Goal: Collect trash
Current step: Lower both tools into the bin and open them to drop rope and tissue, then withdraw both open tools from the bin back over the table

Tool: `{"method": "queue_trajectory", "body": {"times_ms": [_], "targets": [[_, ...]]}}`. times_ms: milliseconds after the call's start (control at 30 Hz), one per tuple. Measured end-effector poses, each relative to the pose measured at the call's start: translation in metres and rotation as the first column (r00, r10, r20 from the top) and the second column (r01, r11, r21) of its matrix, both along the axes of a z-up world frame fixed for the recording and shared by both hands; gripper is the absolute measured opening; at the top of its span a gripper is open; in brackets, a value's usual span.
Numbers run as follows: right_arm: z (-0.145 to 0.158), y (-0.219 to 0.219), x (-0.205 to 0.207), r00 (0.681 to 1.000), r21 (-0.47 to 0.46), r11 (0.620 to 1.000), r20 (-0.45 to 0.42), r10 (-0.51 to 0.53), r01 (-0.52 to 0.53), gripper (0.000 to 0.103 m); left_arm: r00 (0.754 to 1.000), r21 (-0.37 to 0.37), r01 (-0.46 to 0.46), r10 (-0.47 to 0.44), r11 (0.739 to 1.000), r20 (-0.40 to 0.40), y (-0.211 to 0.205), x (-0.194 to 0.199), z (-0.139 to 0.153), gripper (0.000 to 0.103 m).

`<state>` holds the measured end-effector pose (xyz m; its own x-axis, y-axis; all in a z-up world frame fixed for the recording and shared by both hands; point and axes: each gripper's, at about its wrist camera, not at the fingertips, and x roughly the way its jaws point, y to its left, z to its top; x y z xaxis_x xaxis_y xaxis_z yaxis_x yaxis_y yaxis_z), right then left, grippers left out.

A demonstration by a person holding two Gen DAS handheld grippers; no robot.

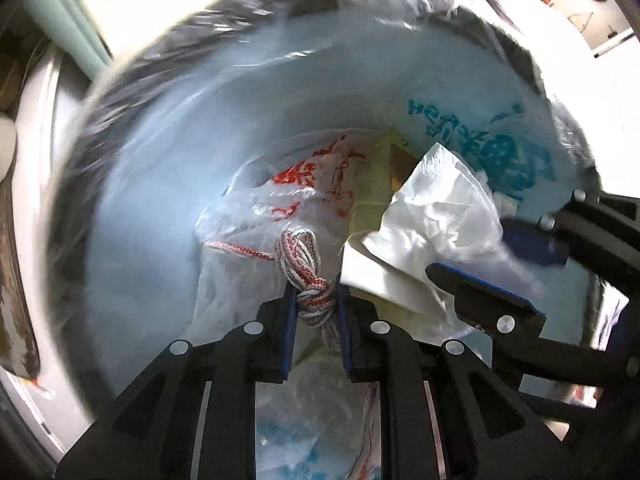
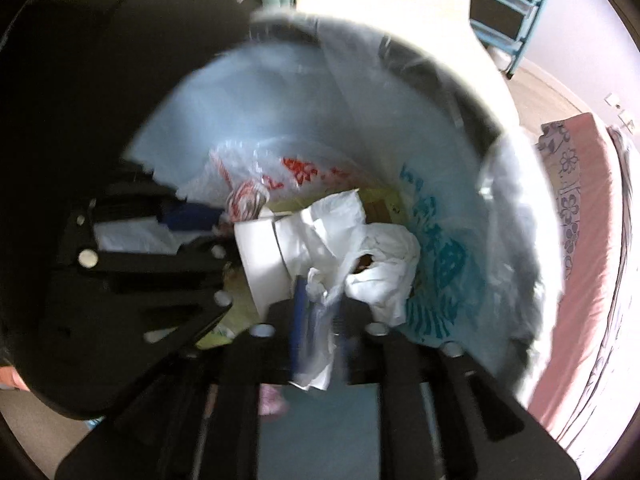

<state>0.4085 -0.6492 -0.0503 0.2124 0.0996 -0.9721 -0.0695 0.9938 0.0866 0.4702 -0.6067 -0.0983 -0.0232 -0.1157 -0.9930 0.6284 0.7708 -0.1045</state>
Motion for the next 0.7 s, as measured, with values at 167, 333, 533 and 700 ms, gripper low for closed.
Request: {"method": "queue_trajectory", "body": {"times_ms": [167,333,533,700], "targets": [[0.018,0.006,-0.010,1.000,-0.023,1.000,0.010,0.002,-0.002,0.042,1.000,0.021,0.009,-0.009,1.000,0.027,0.011,-0.010,0.017,0.030],[0.040,0.009,-0.025,0.998,-0.029,0.999,0.055,-0.018,0.019,0.045,0.996,0.071,0.001,-0.007,0.998,0.085,0.014,-0.019,0.042,0.054],[0.059,0.016,-0.039,0.994,-0.031,0.998,0.100,-0.052,0.055,0.053,0.991,0.006,-0.002,0.001,1.000,0.133,0.040,-0.030,0.071,0.067],[0.079,0.035,-0.048,0.991,-0.049,0.998,0.135,-0.026,0.033,0.054,0.989,-0.030,-0.038,0.042,0.999,0.141,0.071,-0.044,0.092,0.068]]}}
